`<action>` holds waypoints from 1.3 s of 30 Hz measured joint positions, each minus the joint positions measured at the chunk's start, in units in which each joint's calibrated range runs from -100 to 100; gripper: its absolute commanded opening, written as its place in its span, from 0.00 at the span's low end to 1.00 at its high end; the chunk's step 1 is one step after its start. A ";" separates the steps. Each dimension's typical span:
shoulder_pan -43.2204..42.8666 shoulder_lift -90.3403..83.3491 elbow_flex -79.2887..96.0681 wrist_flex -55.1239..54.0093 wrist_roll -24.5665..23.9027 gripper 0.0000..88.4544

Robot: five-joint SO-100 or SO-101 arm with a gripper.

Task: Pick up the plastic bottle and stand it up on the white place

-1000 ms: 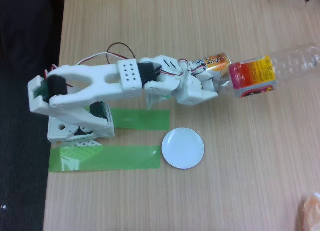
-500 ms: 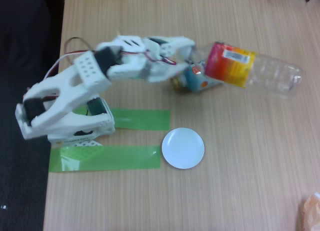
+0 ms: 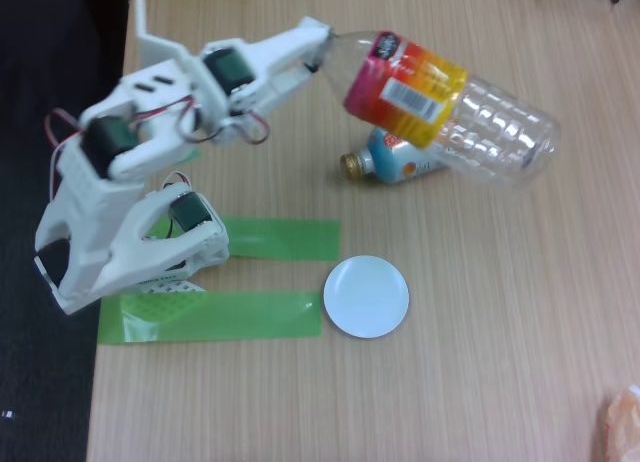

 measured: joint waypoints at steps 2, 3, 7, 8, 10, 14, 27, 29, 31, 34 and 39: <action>0.00 -0.84 -2.26 2.63 -2.84 0.14; 0.00 -1.26 -3.16 4.16 -3.89 0.14; 0.00 -2.69 -6.42 8.92 -9.78 0.14; -0.07 -3.11 -6.96 9.60 -11.04 0.14; 0.00 -4.21 -7.23 10.54 -13.62 0.14; 0.00 -5.72 -7.23 10.62 -17.98 0.14; 10.16 -7.07 -7.23 15.12 -27.02 0.14; 12.40 -7.32 -7.23 15.38 -27.39 0.14; 14.19 -7.41 -7.05 15.38 -27.76 0.14; 18.30 -7.41 -6.78 15.46 -28.81 0.14; 22.94 -7.49 -5.24 15.46 -30.39 0.14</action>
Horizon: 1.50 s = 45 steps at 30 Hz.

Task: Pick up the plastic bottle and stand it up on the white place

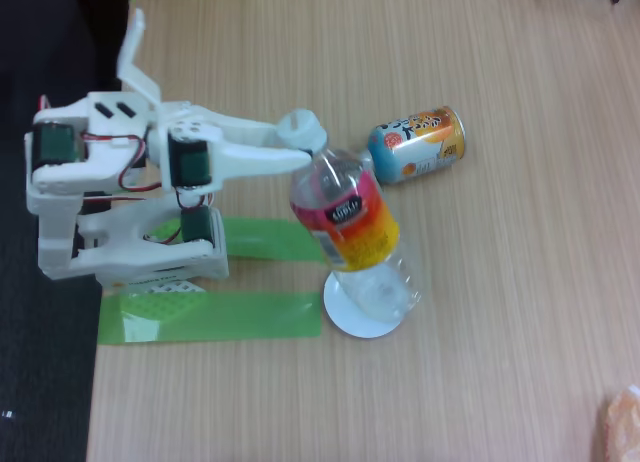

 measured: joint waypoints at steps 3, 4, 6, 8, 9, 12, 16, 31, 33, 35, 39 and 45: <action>0.00 0.00 0.72 0.00 -0.26 0.14; -0.07 0.00 0.90 0.00 -0.26 0.14; 0.07 0.00 1.45 0.00 -0.47 0.14; -2.32 0.00 2.26 0.00 -0.53 0.14; -3.59 0.00 2.71 0.00 -0.53 0.14; -6.35 0.00 3.80 0.00 -0.53 0.14; -8.37 0.00 6.51 0.00 -0.53 0.14; -9.26 0.08 9.31 0.00 -0.58 0.14; -9.26 0.08 9.31 -0.08 -0.58 0.14; -9.04 0.08 8.68 -0.34 -0.58 0.14; -4.63 0.08 6.42 -0.51 -0.58 0.14; 3.81 0.08 4.79 -0.51 -1.68 0.14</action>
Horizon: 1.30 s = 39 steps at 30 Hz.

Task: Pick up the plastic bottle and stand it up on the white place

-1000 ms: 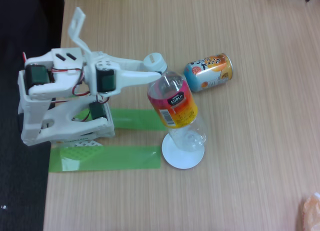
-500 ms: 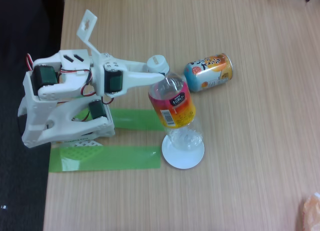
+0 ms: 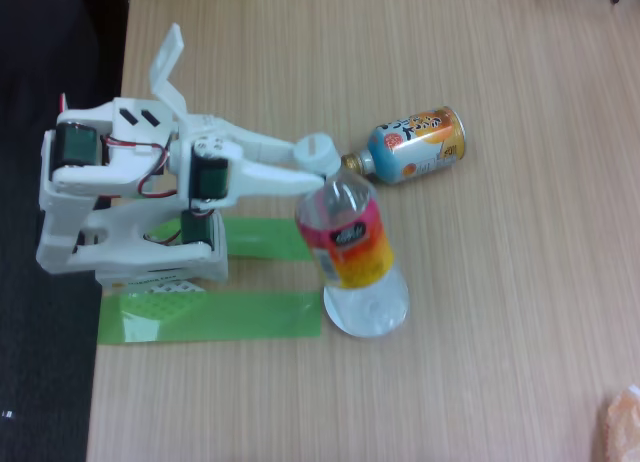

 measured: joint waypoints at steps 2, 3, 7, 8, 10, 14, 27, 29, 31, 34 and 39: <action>2.69 0.00 -0.27 0.00 -0.16 0.14; 3.51 0.00 -0.27 0.00 -0.11 0.14; 4.41 0.00 -0.27 0.00 -0.32 0.14; 4.41 0.00 -0.27 0.08 -0.68 0.14; 4.41 0.00 -0.27 0.08 -1.84 0.14; 0.90 0.00 -0.27 0.08 -2.68 0.14; -4.86 0.00 -0.09 -0.17 -6.20 0.14; -4.48 0.00 -0.09 -0.17 -6.20 0.14; -4.11 0.00 -0.09 -0.17 -6.62 0.14; -4.41 0.00 -0.09 -0.17 -7.83 0.14; -4.48 0.00 1.72 -0.17 -7.89 0.14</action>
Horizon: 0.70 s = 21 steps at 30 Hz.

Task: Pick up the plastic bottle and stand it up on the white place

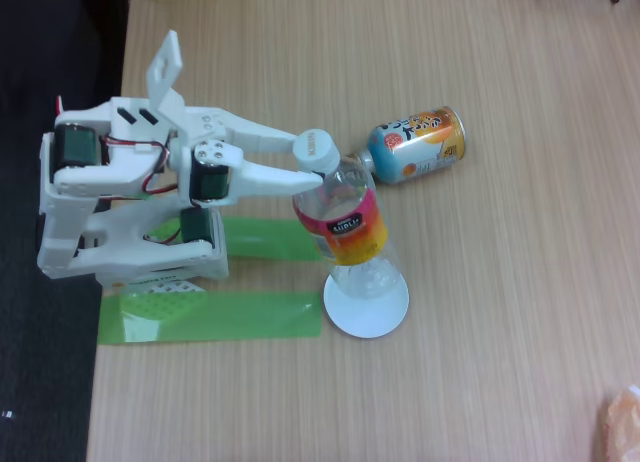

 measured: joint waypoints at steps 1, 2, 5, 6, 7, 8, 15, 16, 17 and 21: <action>0.37 0.00 0.99 0.00 -0.05 0.14; 1.27 0.00 1.99 0.00 0.00 0.14; 3.59 0.00 5.69 -1.27 -0.11 0.14; 3.74 0.00 6.87 -2.04 -0.11 0.14; 3.81 0.00 8.04 -2.97 -0.16 0.14; 3.81 0.00 9.04 -4.08 -0.16 0.14; 4.48 0.00 12.47 -9.77 -0.21 0.14; 4.41 0.00 12.83 -9.86 -0.21 0.14; 4.41 0.00 12.83 -9.94 -0.21 0.14; 4.26 0.00 13.19 -9.94 -0.21 0.14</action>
